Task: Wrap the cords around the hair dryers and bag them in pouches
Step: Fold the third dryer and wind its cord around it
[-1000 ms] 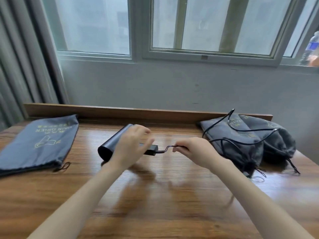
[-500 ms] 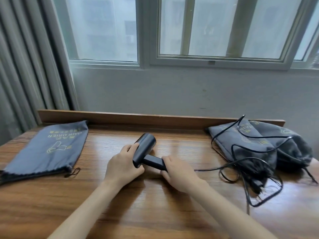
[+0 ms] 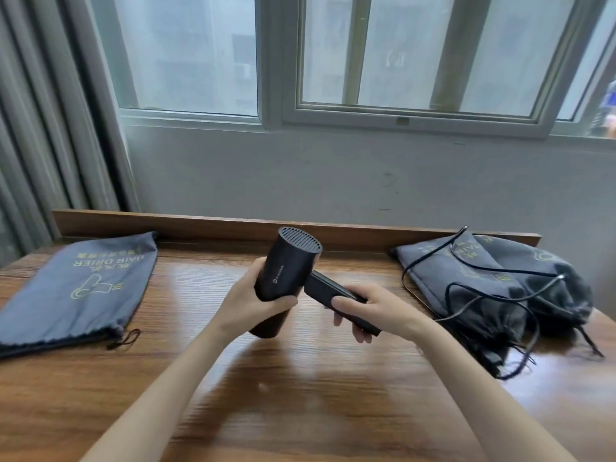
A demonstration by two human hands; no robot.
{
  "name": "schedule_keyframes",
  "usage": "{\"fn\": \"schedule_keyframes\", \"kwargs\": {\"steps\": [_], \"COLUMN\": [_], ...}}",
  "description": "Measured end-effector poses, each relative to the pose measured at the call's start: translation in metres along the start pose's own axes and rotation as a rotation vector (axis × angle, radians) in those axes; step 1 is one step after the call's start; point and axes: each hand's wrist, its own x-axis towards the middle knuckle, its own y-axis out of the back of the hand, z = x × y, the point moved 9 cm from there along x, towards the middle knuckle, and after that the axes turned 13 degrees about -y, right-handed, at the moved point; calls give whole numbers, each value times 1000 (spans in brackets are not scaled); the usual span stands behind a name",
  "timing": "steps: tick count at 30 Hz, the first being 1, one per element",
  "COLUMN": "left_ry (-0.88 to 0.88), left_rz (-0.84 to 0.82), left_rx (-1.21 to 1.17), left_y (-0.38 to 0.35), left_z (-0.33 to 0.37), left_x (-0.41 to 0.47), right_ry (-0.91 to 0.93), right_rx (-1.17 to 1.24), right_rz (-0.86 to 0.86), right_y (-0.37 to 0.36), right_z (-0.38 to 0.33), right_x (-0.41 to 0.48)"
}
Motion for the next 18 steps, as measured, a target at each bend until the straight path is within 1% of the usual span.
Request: {"fn": "schedule_keyframes", "kwargs": {"steps": [3, 6, 8, 12, 14, 16, 18], "left_ry": [39, 145, 195, 274, 325, 374, 375], "left_rz": [-41, -65, -44, 76, 182, 313, 377], "left_rx": [-38, -192, -243, -335, -411, -484, -481], "left_y": [-6, -20, -25, -29, -36, -42, -42], "left_z": [-2, -9, -10, -10, -11, -9, -5], "left_x": [-2, -9, -13, -22, -26, -30, -31], "right_ry": [-16, -25, -23, -5, -19, -19, 31], "right_rx": [-35, -146, -177, -144, -34, 74, 34], "right_rz": [-1, 80, 128, 185, 245, 360, 478], "right_y": [4, 7, 9, 14, 13, 11, 16], "right_z": [5, 7, 8, 10, 11, 13, 6], "right_x": [0, 0, 0, -1, 2, 4, -1]}}
